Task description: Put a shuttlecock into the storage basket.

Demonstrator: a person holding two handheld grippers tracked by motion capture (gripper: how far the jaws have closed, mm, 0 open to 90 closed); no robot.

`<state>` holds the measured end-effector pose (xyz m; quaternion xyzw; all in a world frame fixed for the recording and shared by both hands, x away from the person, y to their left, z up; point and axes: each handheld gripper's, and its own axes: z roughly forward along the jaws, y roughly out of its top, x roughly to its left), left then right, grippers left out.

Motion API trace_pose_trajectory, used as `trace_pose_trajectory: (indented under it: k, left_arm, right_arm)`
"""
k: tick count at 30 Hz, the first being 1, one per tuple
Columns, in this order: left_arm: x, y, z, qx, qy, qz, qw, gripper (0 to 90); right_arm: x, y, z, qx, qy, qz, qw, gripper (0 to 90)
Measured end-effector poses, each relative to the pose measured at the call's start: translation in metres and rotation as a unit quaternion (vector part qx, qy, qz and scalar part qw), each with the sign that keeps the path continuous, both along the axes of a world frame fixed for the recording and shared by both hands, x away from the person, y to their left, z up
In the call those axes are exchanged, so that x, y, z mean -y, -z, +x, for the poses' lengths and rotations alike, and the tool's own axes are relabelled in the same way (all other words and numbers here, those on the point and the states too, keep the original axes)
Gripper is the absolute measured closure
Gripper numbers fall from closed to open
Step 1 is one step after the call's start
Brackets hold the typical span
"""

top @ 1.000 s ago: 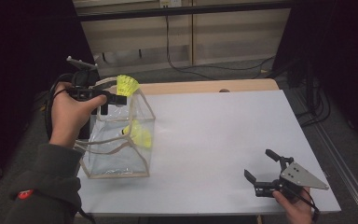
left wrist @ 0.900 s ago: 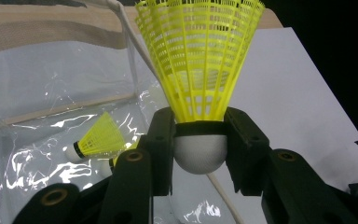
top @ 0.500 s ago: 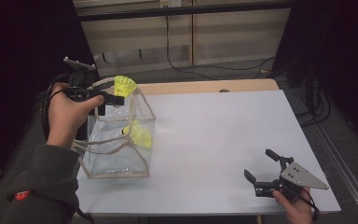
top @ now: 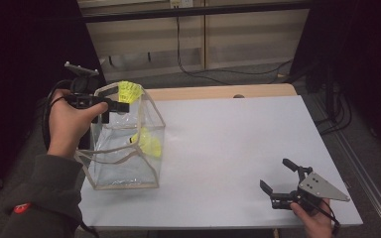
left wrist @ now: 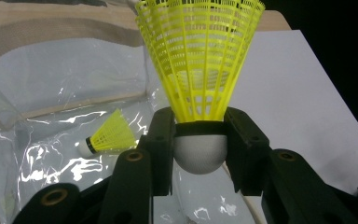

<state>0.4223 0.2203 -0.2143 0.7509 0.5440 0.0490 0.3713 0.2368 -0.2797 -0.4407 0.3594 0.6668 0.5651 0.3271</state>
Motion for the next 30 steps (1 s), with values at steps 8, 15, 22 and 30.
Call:
trace_pose_trajectory:
  k: [8, 15, 22, 30]
  left_arm:
    - [-0.005, 0.003, 0.000, -0.001, -0.004, 0.001, 1.0000, 64.8]
    - [-0.007, 0.007, 0.000, -0.001, -0.013, 0.000, 0.9999, 64.8]
    - [-0.010, 0.009, 0.000, -0.001, -0.011, 0.004, 0.9999, 64.8]
    - [-0.012, 0.013, 0.000, -0.002, -0.018, 0.006, 0.9998, 64.7]
  right_arm:
    - [-0.001, 0.000, 0.000, 0.002, 0.000, 0.000, 1.0000, 1.2]
    - [0.000, 0.000, 0.000, 0.002, 0.001, 0.000, 1.0000, 1.2]
    - [0.000, 0.000, 0.000, 0.000, -0.001, 0.000, 1.0000, 1.2]
    - [0.000, 0.000, 0.000, 0.000, 0.000, -0.001, 1.0000, 1.2]
